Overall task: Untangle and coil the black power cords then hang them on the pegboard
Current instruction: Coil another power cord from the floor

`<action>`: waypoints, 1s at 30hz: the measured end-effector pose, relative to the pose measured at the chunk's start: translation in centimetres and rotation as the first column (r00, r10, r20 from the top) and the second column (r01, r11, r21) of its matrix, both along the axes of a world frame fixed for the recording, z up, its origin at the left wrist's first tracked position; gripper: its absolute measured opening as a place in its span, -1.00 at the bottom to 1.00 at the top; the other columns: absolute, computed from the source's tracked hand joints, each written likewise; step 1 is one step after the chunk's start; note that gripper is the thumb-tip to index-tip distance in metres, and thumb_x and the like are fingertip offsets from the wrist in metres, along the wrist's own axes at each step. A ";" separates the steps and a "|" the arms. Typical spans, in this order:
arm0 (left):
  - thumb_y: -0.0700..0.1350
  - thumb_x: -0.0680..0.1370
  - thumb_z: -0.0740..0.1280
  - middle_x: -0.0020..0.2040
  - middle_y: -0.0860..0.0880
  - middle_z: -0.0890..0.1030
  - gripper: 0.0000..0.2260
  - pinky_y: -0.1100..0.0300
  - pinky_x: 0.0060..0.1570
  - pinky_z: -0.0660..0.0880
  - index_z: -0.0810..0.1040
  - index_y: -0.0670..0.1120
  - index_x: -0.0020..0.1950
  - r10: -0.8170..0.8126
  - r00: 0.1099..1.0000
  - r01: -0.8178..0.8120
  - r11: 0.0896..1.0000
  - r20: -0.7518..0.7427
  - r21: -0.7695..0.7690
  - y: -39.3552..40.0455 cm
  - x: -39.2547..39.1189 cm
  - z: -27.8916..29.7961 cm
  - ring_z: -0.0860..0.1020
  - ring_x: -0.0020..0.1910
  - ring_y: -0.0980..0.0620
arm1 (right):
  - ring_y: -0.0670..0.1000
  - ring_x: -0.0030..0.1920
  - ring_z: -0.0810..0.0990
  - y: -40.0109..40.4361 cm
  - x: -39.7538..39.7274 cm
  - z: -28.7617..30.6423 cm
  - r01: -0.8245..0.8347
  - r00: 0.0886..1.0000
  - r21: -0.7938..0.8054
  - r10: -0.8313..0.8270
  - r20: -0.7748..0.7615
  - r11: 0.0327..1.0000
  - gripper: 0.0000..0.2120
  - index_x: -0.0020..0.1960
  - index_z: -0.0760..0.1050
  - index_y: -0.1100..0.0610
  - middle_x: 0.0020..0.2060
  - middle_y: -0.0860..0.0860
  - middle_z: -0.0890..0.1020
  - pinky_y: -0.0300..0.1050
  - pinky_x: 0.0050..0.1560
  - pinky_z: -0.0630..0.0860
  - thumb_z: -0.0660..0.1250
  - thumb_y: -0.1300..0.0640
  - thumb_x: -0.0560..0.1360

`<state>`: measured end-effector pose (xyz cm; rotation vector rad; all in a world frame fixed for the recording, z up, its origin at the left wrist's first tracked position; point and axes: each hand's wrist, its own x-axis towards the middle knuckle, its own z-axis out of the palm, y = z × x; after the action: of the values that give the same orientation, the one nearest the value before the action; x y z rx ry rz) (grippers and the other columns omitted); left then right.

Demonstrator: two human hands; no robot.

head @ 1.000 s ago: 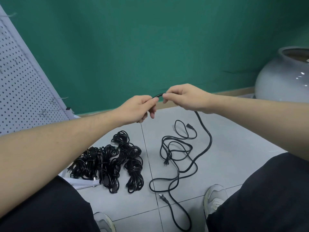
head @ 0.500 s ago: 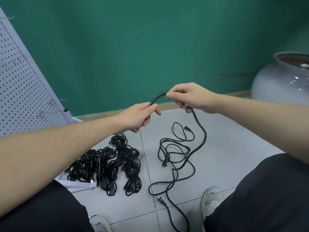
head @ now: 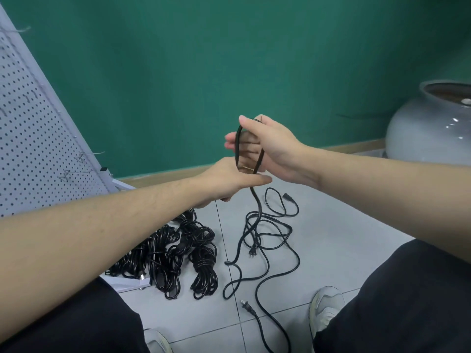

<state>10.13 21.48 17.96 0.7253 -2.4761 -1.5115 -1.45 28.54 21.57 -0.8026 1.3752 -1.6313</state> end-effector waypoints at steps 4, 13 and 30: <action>-0.03 0.70 0.22 -0.29 0.07 0.72 -0.84 0.26 -0.45 0.40 0.58 -0.02 0.08 -0.019 1.000 0.021 0.989 0.012 -0.146 0.6 -0.1 -0.1 0.42 -0.51 0.22 | 0.08 -0.27 0.61 -0.4 0.3 0.6 -0.003 1.000 0.054 0.003 -0.002 0.999 -0.81 0.07 0.43 0.11 -0.33 0.02 0.56 -0.02 0.00 0.52 0.23 -0.02 0.68; 0.00 0.75 0.09 -0.42 0.02 0.44 -0.80 0.15 -0.40 0.51 0.43 -0.09 0.15 0.080 0.955 -0.025 0.981 -0.287 0.191 2.0 -1.0 0.0 0.34 -0.56 0.06 | 0.01 -0.43 0.38 -0.6 -1.4 0.8 0.135 0.985 0.006 -0.135 0.106 0.991 -0.55 -0.31 0.23 0.05 -0.51 -0.04 0.36 -0.13 -0.21 0.33 0.09 -0.09 0.71; -0.15 0.71 0.20 -0.39 0.03 0.33 -0.83 0.26 -0.49 0.27 0.52 0.11 0.10 0.608 0.653 -0.303 0.756 -0.451 0.580 -1.7 -1.9 2.4 0.26 -0.50 0.11 | -0.06 0.32 0.56 0.8 0.6 -3.2 -0.481 0.782 0.505 0.611 -0.122 0.716 -0.33 0.28 0.57 0.14 0.26 0.07 0.65 0.07 0.48 0.29 0.07 -0.38 0.56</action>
<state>8.19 19.79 20.35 0.7051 -1.3099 -1.7515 -0.82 29.38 18.37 -1.0607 1.4417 -0.7022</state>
